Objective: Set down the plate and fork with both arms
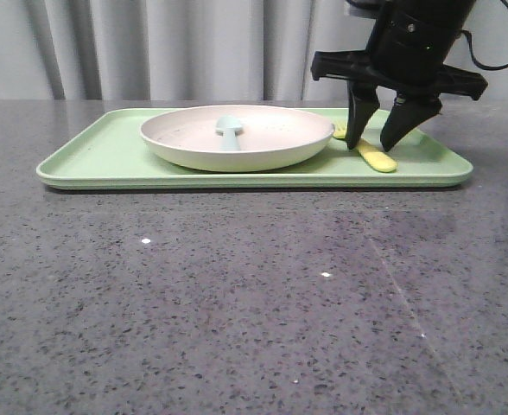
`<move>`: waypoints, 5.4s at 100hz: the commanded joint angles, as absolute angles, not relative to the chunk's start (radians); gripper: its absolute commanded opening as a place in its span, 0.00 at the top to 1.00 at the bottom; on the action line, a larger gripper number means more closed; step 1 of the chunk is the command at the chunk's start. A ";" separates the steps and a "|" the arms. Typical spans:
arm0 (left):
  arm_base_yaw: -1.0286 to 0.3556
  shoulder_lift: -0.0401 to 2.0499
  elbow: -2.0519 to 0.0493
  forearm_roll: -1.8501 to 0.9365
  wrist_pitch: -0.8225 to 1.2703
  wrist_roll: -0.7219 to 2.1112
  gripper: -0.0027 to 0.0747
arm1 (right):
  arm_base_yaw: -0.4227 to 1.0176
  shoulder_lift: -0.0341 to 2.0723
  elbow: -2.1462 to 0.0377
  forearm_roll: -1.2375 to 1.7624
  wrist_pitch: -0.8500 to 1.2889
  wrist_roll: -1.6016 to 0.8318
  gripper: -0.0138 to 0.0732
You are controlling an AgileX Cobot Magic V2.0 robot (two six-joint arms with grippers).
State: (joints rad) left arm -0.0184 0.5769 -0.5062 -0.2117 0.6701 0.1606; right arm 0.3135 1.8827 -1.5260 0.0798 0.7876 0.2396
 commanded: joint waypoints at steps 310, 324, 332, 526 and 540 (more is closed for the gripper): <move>-0.018 0.579 -0.532 -0.227 0.604 0.152 0.99 | 0.305 0.450 -0.635 -0.285 0.807 0.290 0.98; -0.018 0.579 -0.529 -0.227 0.602 0.152 0.99 | 0.305 0.450 -0.635 -0.285 0.807 0.290 0.98; -0.018 0.579 -0.525 -0.214 0.577 0.152 0.99 | 0.305 0.450 -0.635 -0.285 0.807 0.290 0.98; -0.138 -0.034 0.012 -0.048 -0.050 0.111 0.99 | 0.305 0.450 -0.635 -0.285 0.807 0.290 0.98; -0.138 -0.034 0.012 -0.048 -0.050 0.111 0.99 | 0.305 0.450 -0.635 -0.285 0.807 0.290 0.98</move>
